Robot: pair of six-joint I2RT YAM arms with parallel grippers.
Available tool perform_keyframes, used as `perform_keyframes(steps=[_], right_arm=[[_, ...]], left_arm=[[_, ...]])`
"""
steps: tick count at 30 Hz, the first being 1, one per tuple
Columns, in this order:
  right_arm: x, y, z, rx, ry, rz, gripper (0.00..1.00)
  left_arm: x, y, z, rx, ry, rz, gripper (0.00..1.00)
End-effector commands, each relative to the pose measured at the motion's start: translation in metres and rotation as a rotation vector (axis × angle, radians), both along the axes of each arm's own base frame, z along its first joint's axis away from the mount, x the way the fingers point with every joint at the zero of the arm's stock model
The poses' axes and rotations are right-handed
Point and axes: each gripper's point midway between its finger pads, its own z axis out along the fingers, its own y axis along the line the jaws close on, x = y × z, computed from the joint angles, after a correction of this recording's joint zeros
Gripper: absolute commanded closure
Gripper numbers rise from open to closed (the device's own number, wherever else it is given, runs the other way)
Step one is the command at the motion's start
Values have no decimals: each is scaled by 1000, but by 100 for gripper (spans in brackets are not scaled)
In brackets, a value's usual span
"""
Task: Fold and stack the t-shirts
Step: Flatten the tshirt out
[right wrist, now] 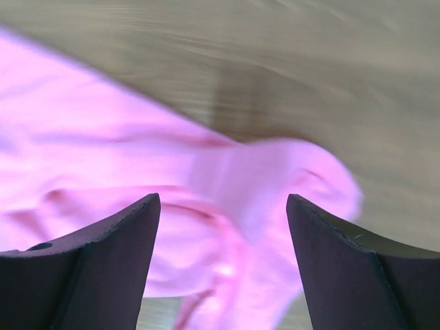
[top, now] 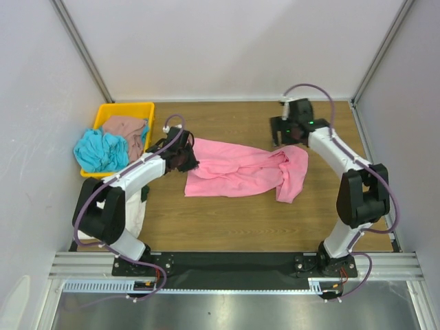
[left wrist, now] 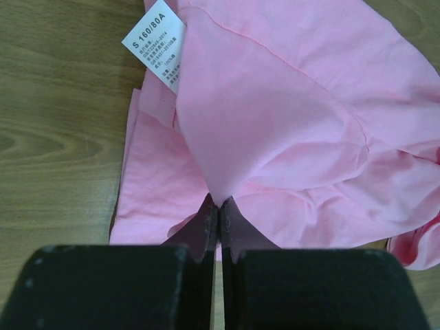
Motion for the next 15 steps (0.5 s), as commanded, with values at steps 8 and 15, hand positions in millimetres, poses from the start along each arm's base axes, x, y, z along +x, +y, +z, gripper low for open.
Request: perform_keyframes(steps=[8,15], right_arm=[[34,71,20,-303,-162,223,23],[30,76,-16,-389,-61,105,32]], left_arm=[[7,0,3,-36,-38,-39,100],[7,5,0,-34,-26,-35,100]])
